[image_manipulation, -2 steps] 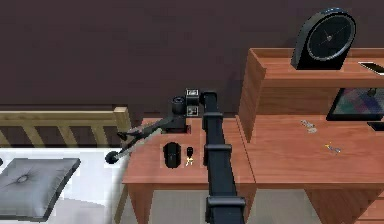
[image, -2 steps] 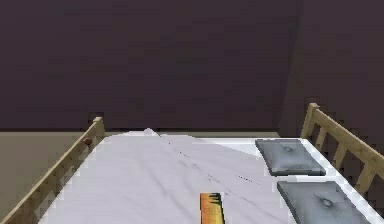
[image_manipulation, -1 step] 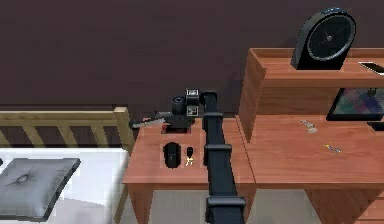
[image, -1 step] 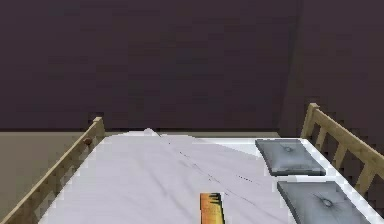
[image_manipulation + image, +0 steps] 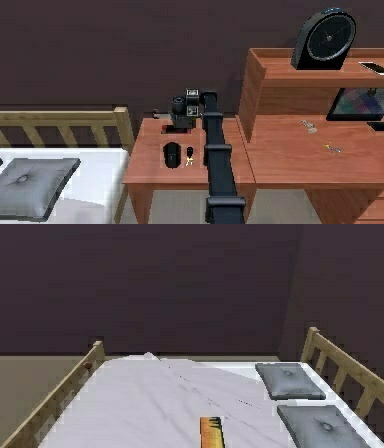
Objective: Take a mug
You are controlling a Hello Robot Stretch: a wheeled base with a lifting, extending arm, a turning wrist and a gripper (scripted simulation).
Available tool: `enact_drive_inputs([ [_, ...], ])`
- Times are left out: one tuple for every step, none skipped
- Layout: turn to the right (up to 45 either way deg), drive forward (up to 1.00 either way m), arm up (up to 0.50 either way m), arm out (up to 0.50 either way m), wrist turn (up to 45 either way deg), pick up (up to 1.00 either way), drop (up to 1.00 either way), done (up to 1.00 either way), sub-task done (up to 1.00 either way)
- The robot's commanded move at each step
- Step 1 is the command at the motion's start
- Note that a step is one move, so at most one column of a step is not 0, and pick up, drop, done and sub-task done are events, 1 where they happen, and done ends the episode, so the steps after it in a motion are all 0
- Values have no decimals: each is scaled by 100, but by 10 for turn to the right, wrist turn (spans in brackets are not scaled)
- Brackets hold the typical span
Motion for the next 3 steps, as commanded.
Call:
enact_drive_inputs([
  [0, 0, -30, 0, 0, 0, 0, 0, 0],
  [0, 0, 0, 0, 0, 100, 0, 0, 0],
  [0, 0, 10, 0, 0, 0, 0, 0, 0],
])
